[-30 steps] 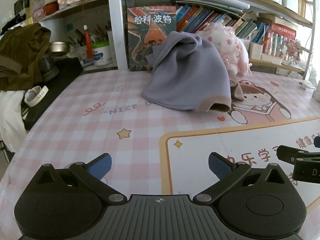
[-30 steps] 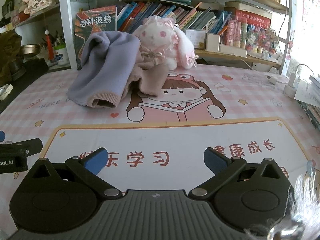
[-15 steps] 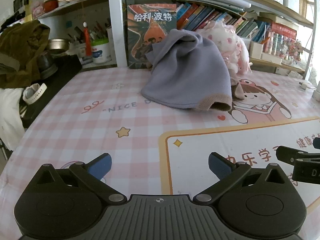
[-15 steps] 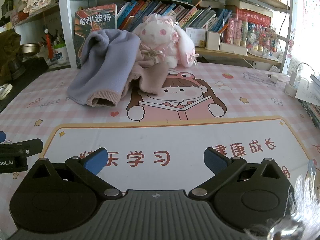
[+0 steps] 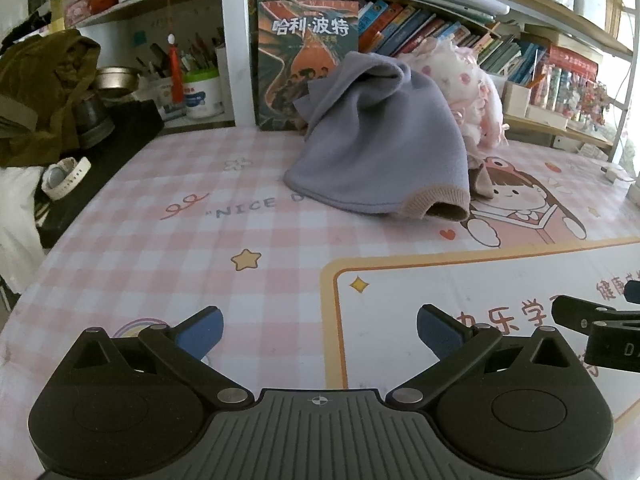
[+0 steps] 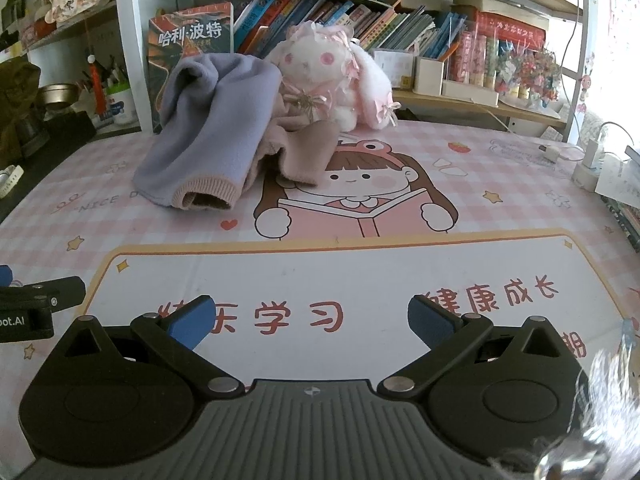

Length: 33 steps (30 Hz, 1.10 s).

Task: Fold clothes
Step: 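Move both grippers toward the crumpled lavender-and-beige sweater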

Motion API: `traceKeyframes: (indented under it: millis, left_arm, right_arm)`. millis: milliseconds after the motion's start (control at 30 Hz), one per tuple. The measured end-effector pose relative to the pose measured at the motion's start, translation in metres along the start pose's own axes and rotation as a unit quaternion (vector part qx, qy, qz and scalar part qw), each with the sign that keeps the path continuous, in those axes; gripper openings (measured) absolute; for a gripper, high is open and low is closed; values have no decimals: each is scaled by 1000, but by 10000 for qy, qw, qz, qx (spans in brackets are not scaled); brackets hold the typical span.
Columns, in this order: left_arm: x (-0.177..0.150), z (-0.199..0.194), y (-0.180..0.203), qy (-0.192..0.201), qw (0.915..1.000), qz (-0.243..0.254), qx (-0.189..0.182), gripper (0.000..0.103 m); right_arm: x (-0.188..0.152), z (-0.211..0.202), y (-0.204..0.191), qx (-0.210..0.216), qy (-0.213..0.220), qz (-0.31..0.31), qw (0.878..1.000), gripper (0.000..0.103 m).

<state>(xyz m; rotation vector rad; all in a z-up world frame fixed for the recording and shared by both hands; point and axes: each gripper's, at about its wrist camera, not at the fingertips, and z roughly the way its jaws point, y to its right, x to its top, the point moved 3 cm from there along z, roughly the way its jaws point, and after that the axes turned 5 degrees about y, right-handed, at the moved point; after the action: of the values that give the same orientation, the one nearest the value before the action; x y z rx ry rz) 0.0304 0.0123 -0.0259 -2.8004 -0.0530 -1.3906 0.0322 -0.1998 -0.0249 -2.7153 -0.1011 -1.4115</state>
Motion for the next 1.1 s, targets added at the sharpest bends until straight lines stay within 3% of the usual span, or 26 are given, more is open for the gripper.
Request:
traceKeyframes:
  millis: [233, 667, 767, 933, 1100]
  left_arm:
    - [-1, 5, 1, -156, 9994, -43, -315, 103]
    - [2, 16, -3, -343, 9991, -77, -216, 103]
    - [1, 18, -4, -387, 9988, -146, -254, 103]
    - [0, 19, 1, -313, 9992, 89, -220, 103]
    - [2, 25, 6, -263, 9989, 351, -156, 103]
  right_arm:
    - [1, 4, 2, 34, -109, 171, 9998, 103]
    - [4, 16, -5, 199, -225, 152, 9994, 103]
    - [4, 17, -8, 44, -222, -18, 9997, 103]
    - [2, 21, -13, 328, -275, -103, 9990, 102]
    - [2, 27, -16, 280, -275, -180, 9991, 101]
